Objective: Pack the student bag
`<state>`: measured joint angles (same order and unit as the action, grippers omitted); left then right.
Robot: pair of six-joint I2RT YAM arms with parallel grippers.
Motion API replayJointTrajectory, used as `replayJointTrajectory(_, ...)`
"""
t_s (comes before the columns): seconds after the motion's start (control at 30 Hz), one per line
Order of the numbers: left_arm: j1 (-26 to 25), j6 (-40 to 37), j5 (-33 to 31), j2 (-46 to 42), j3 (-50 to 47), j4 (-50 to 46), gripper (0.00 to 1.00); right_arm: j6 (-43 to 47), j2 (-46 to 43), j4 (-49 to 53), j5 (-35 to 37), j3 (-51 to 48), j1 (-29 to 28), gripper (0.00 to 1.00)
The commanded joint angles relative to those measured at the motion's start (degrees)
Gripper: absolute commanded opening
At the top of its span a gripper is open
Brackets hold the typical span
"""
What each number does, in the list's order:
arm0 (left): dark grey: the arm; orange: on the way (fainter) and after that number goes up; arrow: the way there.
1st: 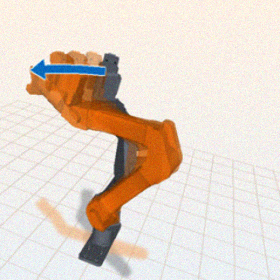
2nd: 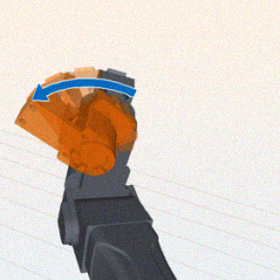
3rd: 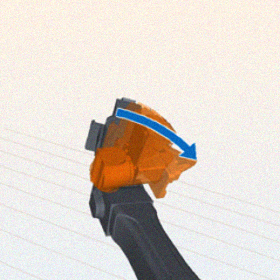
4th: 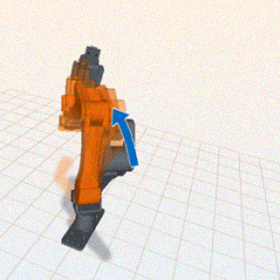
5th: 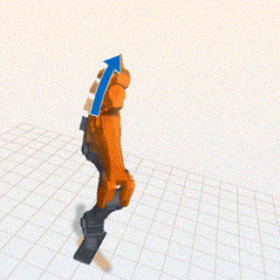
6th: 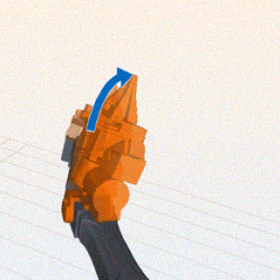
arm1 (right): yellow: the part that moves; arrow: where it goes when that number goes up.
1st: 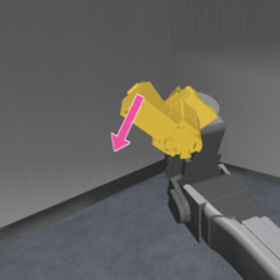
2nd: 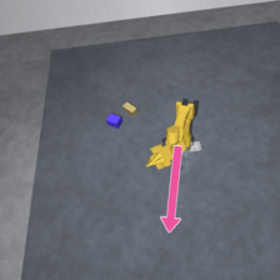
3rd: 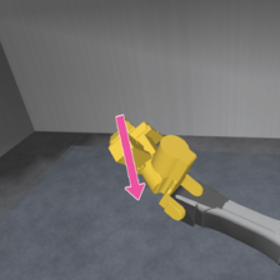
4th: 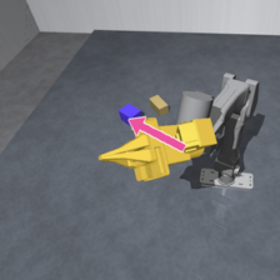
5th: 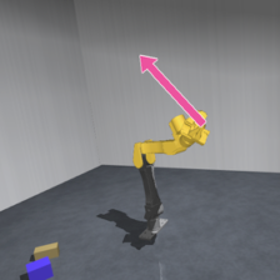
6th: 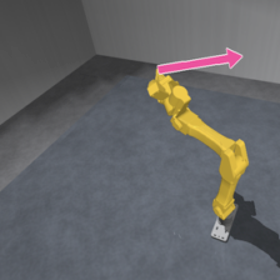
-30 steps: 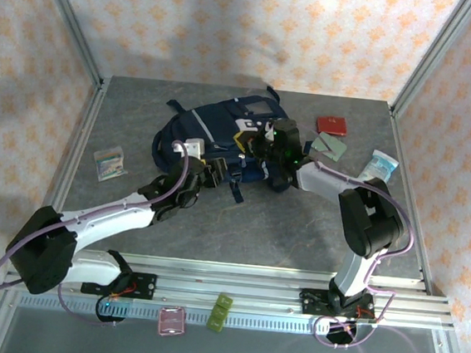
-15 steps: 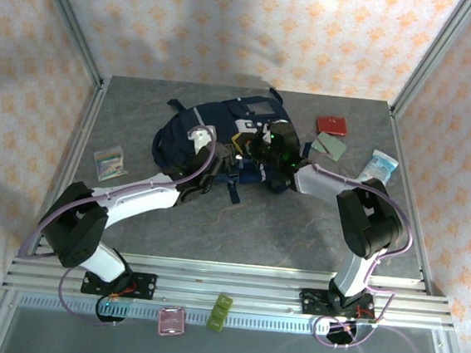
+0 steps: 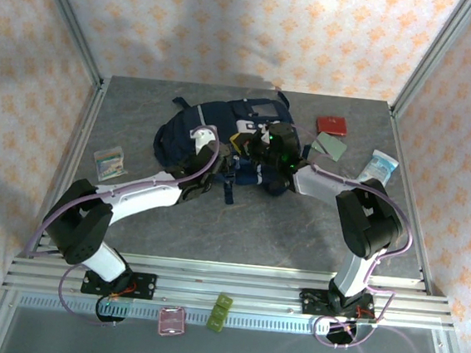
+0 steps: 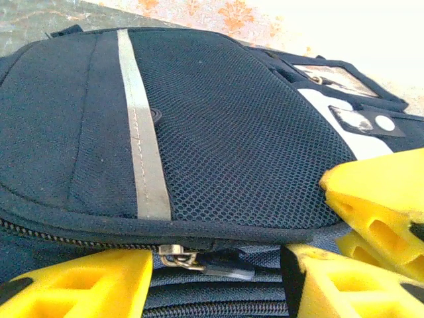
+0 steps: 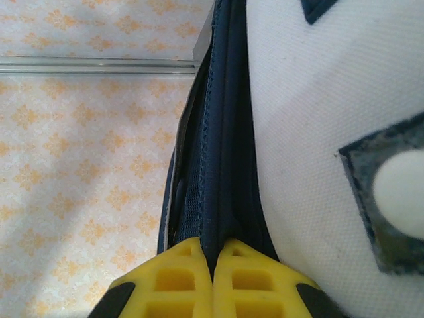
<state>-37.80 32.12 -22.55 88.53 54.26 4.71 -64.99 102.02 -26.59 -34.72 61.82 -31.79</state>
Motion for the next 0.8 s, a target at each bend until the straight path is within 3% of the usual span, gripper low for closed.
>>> replayJointTrajectory(0.0,2.1,-2.4,0.6,3.6,2.4,-0.1,0.58,-0.1,-6.6,-13.8,-5.6,2.1,-1.6,0.0)
replayJointTrajectory(0.03,2.1,-2.6,1.0,4.3,3.4,-0.1,0.53,0.0,-6.5,-13.6,-5.9,2.2,-1.8,0.0)
replayJointTrajectory(0.17,2.9,-2.5,1.2,6.1,5.3,-1.6,0.13,0.0,-6.4,-13.7,-6.1,1.5,-2.0,0.0)
replayJointTrajectory(0.23,3.9,-1.9,2.7,5.8,4.9,-2.6,0.02,0.6,-6.5,-13.1,-6.3,1.7,-2.0,0.0)
replayJointTrajectory(0.53,9.7,-4.0,12.5,-4.8,-1.2,-9.4,0.0,7.6,-7.0,-4.0,-5.1,1.8,-0.9,0.0)
replayJointTrajectory(0.77,14.7,-10.5,13.9,-8.2,-0.8,-19.0,0.0,12.0,-7.3,2.0,-4.2,-0.5,-0.6,0.0)
